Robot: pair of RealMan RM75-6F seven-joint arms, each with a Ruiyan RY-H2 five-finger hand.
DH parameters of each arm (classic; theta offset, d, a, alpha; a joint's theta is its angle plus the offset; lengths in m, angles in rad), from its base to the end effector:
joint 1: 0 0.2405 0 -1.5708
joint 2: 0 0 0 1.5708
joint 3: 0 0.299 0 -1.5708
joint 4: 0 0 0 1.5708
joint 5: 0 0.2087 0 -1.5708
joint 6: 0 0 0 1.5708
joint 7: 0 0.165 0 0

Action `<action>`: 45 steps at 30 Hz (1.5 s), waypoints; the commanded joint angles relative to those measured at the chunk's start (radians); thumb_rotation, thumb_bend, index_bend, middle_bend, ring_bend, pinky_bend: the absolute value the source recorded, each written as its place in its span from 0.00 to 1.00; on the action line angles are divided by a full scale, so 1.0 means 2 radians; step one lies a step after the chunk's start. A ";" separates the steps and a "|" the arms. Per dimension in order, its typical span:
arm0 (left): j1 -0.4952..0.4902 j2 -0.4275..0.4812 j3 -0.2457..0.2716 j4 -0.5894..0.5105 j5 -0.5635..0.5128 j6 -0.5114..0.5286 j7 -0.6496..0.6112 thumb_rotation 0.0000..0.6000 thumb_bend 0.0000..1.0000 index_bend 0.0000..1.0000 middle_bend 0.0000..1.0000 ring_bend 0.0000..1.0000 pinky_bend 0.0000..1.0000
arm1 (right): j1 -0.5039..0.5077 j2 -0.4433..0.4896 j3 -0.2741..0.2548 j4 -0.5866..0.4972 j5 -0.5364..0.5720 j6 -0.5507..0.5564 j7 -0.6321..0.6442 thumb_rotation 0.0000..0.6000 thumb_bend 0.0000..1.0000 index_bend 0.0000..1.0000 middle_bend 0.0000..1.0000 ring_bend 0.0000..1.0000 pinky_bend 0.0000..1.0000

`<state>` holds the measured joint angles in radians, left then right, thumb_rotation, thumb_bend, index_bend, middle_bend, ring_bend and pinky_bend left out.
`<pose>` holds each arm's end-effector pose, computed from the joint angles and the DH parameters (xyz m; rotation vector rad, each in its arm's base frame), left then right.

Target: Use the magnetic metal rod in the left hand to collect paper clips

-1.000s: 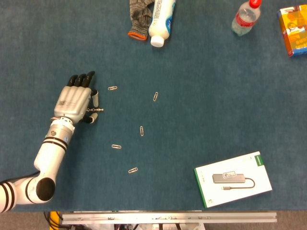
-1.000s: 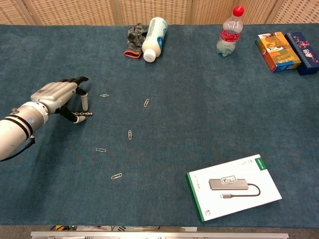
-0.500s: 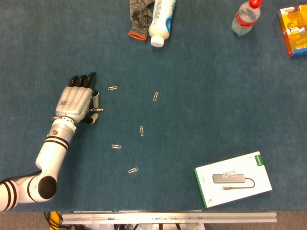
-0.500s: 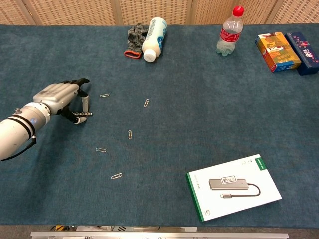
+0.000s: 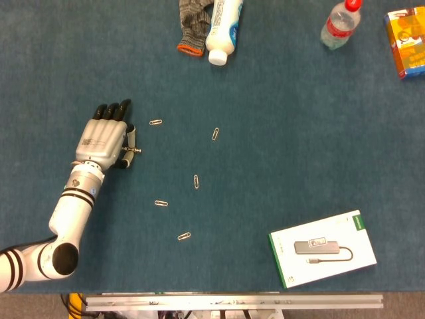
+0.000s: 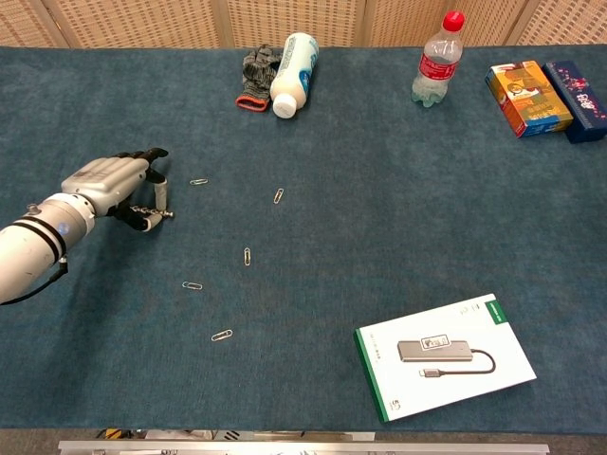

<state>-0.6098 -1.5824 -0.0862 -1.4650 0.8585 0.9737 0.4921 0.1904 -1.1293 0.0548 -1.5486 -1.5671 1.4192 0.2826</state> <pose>-0.2680 0.3432 -0.0447 -1.7403 -1.1630 -0.5851 -0.3314 -0.2428 0.1680 1.4540 -1.0441 1.1398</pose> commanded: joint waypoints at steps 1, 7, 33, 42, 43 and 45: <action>0.001 0.002 0.000 -0.004 0.005 0.004 -0.002 1.00 0.38 0.55 0.00 0.00 0.01 | 0.000 0.000 0.000 0.000 0.000 0.000 0.000 1.00 0.12 0.38 0.39 0.29 0.44; 0.012 0.013 0.003 -0.022 0.032 0.025 -0.019 1.00 0.38 0.55 0.00 0.00 0.01 | -0.001 0.001 0.002 -0.001 0.001 0.004 0.003 1.00 0.12 0.38 0.39 0.29 0.44; 0.021 0.083 -0.019 -0.140 0.088 0.007 -0.133 1.00 0.38 0.55 0.00 0.00 0.01 | -0.006 -0.001 0.003 0.006 0.002 0.012 0.012 1.00 0.12 0.38 0.39 0.29 0.44; 0.007 0.093 -0.035 -0.161 0.093 -0.014 -0.166 1.00 0.38 0.57 0.00 0.00 0.01 | -0.006 -0.001 0.004 0.007 0.002 0.014 0.015 1.00 0.12 0.38 0.39 0.29 0.44; 0.004 0.094 -0.037 -0.161 0.092 -0.017 -0.169 1.00 0.38 0.57 0.00 0.00 0.01 | -0.006 0.000 0.004 0.007 0.002 0.014 0.016 1.00 0.12 0.38 0.39 0.29 0.44; 0.000 0.095 -0.040 -0.162 0.090 -0.022 -0.174 1.00 0.38 0.58 0.00 0.00 0.01 | -0.006 0.000 0.004 0.006 0.003 0.014 0.016 1.00 0.12 0.38 0.39 0.29 0.44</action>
<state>-0.6058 -1.3932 -0.1631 -1.7879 1.0408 0.9323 0.1469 0.1778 -1.1302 0.0630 -1.5359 -1.5622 1.4463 0.3142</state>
